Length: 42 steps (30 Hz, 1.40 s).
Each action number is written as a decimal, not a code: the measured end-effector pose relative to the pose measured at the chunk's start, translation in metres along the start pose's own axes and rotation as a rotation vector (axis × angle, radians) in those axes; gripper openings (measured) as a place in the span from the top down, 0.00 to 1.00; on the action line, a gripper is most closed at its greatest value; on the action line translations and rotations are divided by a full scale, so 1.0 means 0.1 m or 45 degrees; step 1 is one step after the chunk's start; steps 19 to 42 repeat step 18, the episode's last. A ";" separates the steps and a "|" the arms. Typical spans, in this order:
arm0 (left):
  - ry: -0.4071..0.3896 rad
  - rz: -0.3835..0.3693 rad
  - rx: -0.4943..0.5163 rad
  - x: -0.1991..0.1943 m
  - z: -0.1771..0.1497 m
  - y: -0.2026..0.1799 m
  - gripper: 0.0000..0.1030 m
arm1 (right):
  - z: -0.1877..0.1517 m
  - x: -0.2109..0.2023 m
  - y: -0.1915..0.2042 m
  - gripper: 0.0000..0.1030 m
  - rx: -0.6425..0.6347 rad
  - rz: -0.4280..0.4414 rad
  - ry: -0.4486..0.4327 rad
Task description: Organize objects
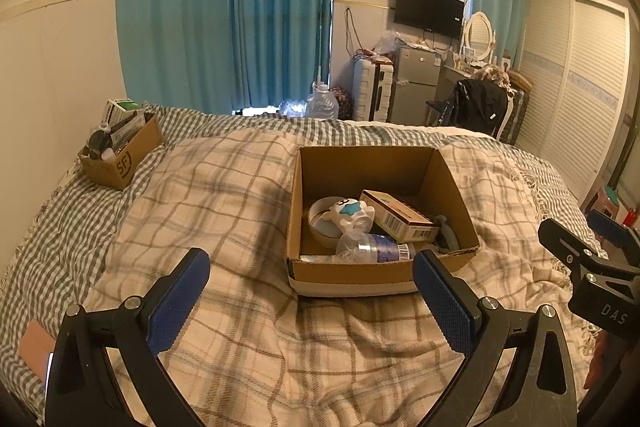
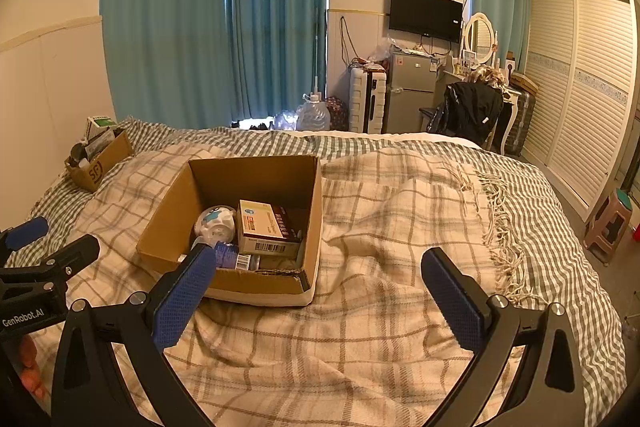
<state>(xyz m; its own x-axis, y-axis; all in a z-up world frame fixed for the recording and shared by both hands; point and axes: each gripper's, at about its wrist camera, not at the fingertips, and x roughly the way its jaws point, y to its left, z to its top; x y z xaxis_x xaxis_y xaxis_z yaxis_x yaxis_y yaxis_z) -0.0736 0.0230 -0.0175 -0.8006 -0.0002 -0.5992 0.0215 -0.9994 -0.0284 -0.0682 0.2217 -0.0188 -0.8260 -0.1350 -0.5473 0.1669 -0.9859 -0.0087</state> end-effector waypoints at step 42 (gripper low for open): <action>-0.041 0.017 0.011 -0.06 -0.03 -0.01 0.00 | 0.01 0.00 -0.01 0.01 0.024 0.011 0.011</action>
